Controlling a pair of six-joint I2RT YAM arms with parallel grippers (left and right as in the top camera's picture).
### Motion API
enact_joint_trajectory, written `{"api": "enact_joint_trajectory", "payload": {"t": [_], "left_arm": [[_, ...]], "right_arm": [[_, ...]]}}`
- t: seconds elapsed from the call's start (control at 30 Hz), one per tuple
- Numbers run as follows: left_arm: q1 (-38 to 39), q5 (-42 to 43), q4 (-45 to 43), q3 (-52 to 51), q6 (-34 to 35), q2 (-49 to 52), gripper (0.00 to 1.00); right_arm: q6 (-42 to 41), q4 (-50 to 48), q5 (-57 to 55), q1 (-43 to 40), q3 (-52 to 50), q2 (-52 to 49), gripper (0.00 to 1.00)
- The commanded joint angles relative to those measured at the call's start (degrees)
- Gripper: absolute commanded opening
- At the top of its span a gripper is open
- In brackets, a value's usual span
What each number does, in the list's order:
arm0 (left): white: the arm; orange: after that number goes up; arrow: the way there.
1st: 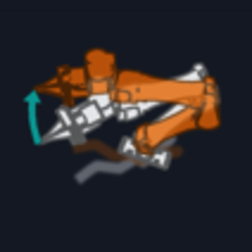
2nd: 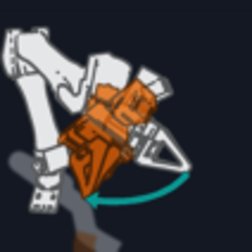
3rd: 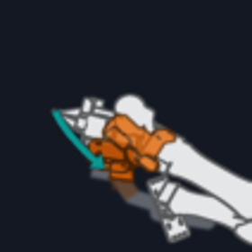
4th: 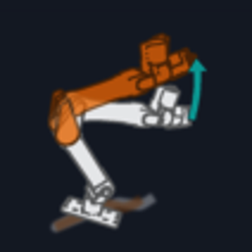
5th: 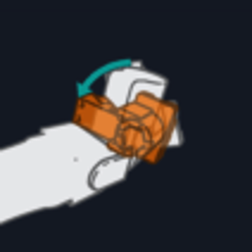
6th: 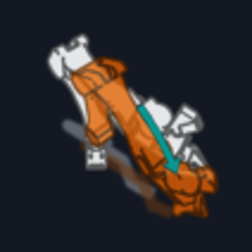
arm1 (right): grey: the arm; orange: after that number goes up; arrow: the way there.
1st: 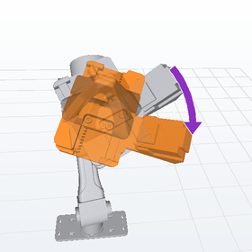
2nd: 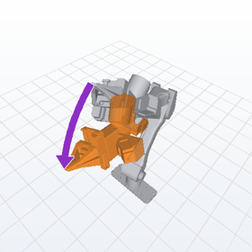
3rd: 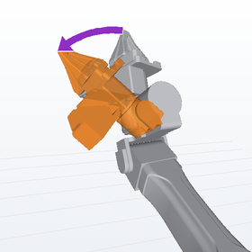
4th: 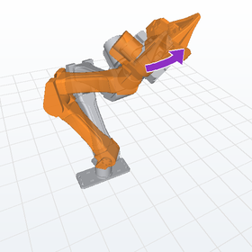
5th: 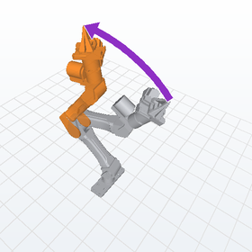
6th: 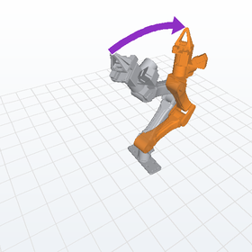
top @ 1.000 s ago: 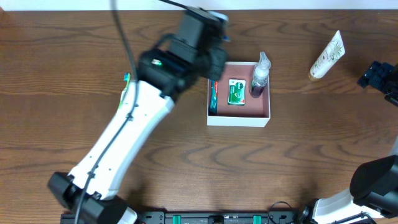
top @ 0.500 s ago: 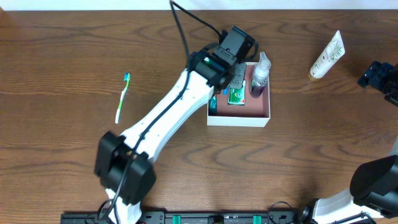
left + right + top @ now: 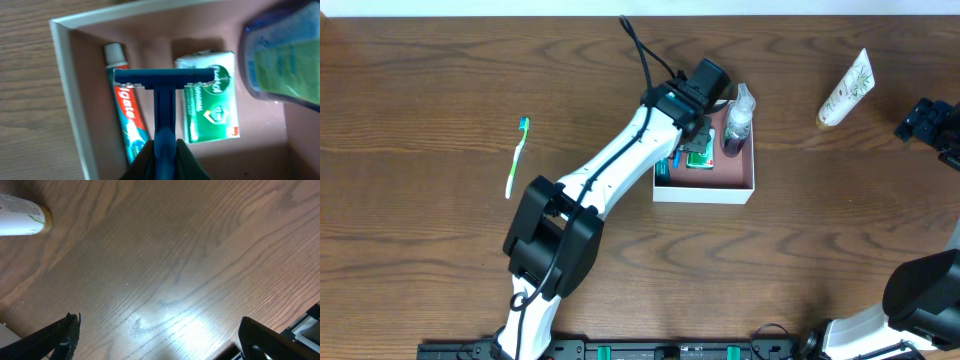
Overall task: Pack container
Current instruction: 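Release the razor and move the left gripper over the green toothbrush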
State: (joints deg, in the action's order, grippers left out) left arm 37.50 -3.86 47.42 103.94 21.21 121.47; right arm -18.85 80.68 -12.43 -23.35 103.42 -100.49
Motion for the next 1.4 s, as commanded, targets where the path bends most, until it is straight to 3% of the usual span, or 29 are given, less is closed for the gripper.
{"api": "enact_joint_trajectory", "payload": {"t": [0.0, 0.8, 0.83, 1.13, 1.37], "left_arm": [[-2.23, -1.14, 0.0, -0.11, 0.59, 1.18, 0.14], [-3.56, 1.99, 0.07, 0.11, -2.08, 0.59, 0.17], [-3.56, 2.38, 0.26, 0.37, -2.08, -0.33, 0.22], [-6.4, -2.1, 6.71, 1.9, -7.74, -13.84, 0.37], [-18.36, -4.79, 16.2, 1.75, -16.72, -17.99, 0.65]], "right_arm": [[-0.81, -0.13, -0.2, -0.26, -0.09, -0.02, 0.99], [-0.81, -0.13, -0.2, -0.26, -0.09, -0.02, 0.99], [-0.81, -0.13, -0.2, -0.26, -0.09, -0.02, 0.99], [-0.81, -0.13, -0.2, -0.26, -0.09, -0.02, 0.99], [-0.81, -0.13, -0.2, -0.26, -0.09, -0.02, 0.99]]}}
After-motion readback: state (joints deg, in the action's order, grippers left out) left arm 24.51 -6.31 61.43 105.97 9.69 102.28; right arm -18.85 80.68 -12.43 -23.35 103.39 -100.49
